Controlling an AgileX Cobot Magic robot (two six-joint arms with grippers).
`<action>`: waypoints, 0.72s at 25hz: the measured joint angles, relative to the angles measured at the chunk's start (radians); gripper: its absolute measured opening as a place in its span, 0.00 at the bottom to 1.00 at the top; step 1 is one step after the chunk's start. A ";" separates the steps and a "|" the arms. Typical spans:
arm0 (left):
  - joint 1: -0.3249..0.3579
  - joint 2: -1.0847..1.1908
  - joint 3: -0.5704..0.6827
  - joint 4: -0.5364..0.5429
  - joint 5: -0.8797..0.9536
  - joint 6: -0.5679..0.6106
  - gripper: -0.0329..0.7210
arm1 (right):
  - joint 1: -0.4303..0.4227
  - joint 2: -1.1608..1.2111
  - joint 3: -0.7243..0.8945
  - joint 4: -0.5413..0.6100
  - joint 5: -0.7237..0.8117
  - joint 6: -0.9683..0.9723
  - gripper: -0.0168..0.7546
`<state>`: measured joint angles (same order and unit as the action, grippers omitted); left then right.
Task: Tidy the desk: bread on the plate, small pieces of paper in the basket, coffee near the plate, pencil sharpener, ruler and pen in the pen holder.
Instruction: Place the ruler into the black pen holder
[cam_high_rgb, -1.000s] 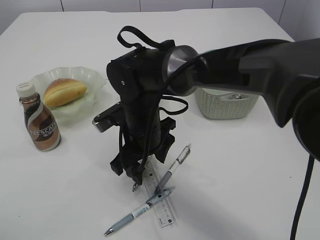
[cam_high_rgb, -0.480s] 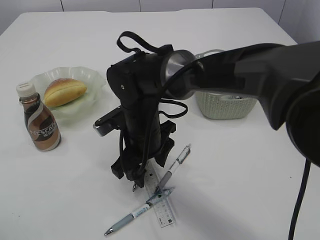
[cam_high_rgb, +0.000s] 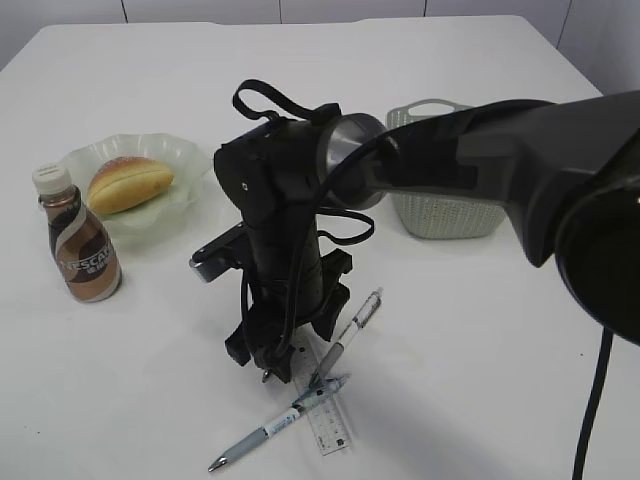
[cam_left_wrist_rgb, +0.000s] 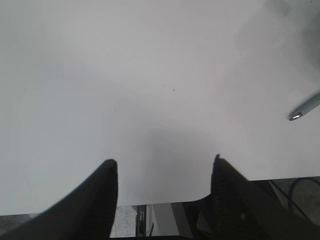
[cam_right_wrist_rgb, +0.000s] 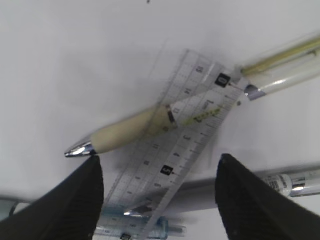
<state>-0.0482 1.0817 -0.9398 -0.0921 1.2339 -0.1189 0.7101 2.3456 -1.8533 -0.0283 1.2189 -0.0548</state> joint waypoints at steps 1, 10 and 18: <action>0.000 0.000 0.000 0.000 0.000 0.000 0.62 | 0.000 0.000 0.000 -0.002 0.000 0.000 0.68; 0.000 0.000 0.000 0.000 0.000 0.000 0.62 | 0.000 0.011 0.000 -0.002 -0.002 0.000 0.68; 0.000 0.000 0.000 0.000 0.000 0.000 0.62 | 0.000 0.011 0.000 -0.002 -0.002 0.000 0.68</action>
<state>-0.0482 1.0817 -0.9398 -0.0921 1.2339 -0.1189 0.7101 2.3561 -1.8533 -0.0301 1.2167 -0.0548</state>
